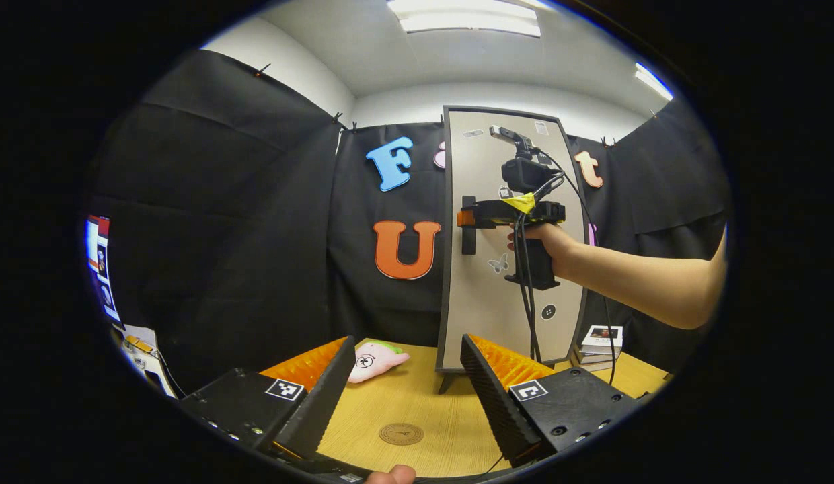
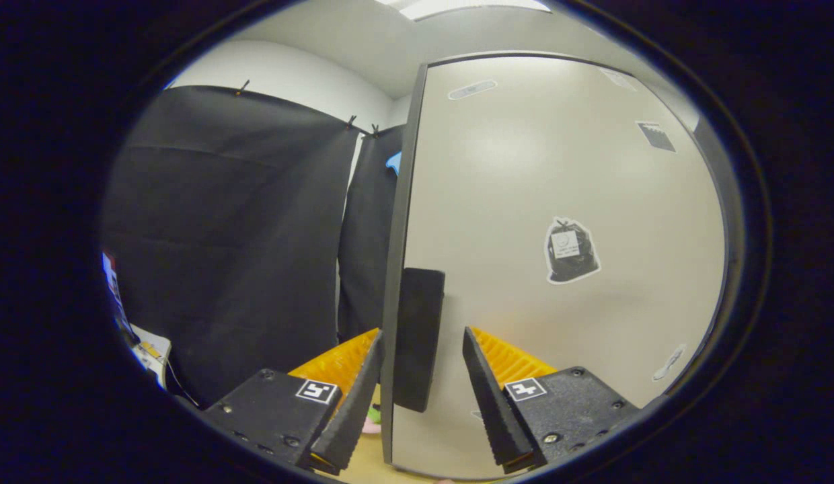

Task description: Open the cabinet door with the right hand, grasp the bottle in the cabinet with the left hand and place it on the coaster, then close the cabinet door with the right hand.

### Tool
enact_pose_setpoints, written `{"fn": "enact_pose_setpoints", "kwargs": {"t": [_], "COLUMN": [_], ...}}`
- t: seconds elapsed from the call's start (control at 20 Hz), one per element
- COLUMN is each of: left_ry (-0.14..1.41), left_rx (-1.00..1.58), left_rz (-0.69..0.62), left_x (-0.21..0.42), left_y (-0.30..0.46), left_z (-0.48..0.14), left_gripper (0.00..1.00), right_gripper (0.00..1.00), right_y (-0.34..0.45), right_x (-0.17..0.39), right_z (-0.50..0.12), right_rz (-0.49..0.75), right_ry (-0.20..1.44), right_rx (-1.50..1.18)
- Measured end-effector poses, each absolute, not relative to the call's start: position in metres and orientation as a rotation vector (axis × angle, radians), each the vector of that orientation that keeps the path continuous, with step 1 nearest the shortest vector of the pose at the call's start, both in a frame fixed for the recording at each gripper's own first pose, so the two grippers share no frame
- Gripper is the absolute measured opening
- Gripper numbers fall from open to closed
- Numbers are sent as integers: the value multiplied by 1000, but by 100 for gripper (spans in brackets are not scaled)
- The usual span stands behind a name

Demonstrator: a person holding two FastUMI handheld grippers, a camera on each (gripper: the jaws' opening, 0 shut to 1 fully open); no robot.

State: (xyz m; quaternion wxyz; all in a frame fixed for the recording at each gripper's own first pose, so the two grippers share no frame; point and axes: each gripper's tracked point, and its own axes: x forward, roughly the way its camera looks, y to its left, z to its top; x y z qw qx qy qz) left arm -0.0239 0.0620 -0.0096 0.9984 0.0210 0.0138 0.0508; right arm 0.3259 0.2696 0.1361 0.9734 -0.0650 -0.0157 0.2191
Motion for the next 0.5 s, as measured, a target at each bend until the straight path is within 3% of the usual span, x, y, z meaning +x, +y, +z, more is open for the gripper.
{"fn": "enact_pose_setpoints", "kwargs": {"t": [0.1, 0.25, 0.4, 0.45, 0.5], "left_ry": [32, 22, 19, 20, 20], "left_rx": [40, 40, 42, 39, 36], "left_rz": [100, 105, 108, 109, 113], "left_x": [-22, -20, -20, -21, -21], "left_y": [63, 64, 65, 66, 67], "left_z": [-10, -10, -9, -9, -9], "left_gripper": [95, 95, 95, 95, 95], "right_gripper": [70, 51, 44, 34, 37], "right_y": [272, 277, 273, 272, 269], "right_x": [333, 341, 343, 344, 342], "right_z": [134, 126, 128, 127, 129], "right_rz": [417, 403, 377, 371, 371], "right_ry": [-17, 30, 16, 10, 10], "right_rx": [-149, -96, -61, -68, -72]}}
